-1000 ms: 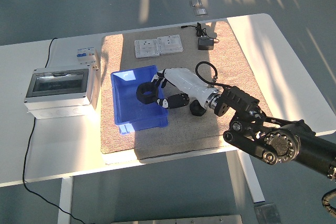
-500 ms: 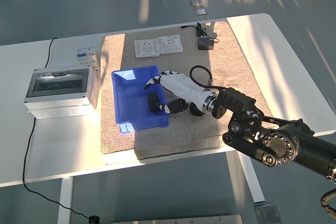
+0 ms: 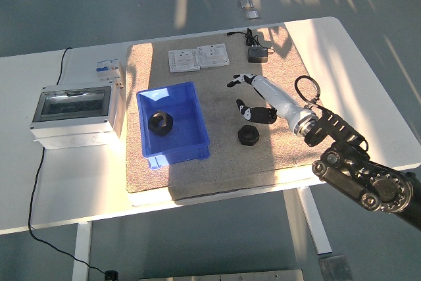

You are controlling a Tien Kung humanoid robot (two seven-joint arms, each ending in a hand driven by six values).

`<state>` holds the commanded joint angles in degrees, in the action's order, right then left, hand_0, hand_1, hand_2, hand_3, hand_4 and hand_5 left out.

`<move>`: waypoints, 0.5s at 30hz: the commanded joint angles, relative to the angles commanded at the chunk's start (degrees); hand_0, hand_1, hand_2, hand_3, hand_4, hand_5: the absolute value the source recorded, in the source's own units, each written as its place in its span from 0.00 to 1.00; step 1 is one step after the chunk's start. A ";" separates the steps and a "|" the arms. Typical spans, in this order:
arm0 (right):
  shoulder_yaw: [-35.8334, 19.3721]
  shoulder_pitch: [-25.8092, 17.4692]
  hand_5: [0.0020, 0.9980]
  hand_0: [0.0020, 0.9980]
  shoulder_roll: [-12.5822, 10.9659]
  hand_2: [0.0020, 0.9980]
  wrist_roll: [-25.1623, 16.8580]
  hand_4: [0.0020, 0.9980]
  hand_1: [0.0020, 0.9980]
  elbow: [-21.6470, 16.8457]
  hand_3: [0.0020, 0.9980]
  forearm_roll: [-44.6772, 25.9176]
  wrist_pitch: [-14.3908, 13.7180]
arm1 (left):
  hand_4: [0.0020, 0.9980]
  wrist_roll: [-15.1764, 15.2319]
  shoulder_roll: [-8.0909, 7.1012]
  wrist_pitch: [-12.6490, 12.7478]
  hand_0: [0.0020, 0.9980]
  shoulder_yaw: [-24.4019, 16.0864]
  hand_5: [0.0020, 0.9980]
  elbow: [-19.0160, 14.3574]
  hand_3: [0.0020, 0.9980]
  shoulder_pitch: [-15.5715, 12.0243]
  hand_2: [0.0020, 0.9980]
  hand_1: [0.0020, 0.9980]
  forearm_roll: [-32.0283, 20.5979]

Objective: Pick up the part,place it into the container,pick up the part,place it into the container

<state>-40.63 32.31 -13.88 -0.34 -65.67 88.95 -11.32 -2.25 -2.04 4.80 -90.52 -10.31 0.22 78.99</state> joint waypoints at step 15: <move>3.15 -1.58 0.16 0.99 -0.48 0.87 8.47 0.73 0.84 -0.89 0.85 -4.58 2.75 | 0.80 0.23 0.30 -0.19 0.71 -0.15 0.73 0.00 0.79 0.16 0.67 0.70 0.61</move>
<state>-37.48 30.73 -14.35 8.14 -66.56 84.37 -8.56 -2.02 -1.75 4.61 -90.68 -10.31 0.38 79.60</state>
